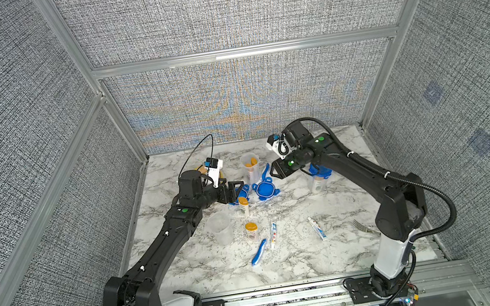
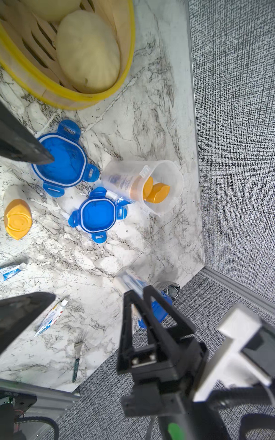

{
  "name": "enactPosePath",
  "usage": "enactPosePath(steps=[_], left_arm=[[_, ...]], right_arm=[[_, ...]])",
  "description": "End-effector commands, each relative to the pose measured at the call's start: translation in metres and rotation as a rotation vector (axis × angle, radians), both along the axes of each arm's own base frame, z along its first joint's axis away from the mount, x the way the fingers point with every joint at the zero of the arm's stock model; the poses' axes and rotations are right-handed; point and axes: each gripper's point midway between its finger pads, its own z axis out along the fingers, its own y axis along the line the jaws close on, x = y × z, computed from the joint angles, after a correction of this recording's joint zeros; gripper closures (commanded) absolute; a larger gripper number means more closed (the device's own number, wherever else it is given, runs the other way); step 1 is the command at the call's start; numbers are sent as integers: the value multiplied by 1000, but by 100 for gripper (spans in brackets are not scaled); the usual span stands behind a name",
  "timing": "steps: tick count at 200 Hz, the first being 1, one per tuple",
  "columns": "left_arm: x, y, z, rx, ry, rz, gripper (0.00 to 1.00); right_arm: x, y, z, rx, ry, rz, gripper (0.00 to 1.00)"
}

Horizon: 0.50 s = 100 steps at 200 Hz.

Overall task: Pack away toiletry kits
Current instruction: Place the toiletry item into the container, then pick up the toiletry item from the center of the board.

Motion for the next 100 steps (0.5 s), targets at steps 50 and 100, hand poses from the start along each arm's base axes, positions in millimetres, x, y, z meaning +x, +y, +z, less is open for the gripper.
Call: enactPosePath(steps=[50, 100], left_arm=[[-5, 1, 3, 11, -18, -10, 17], [-8, 3, -1, 29, -5, -8, 17]], right_arm=[[-69, 6, -49, 39, 419, -132, 50], [-124, 12, -86, 18, 670, -318, 56]])
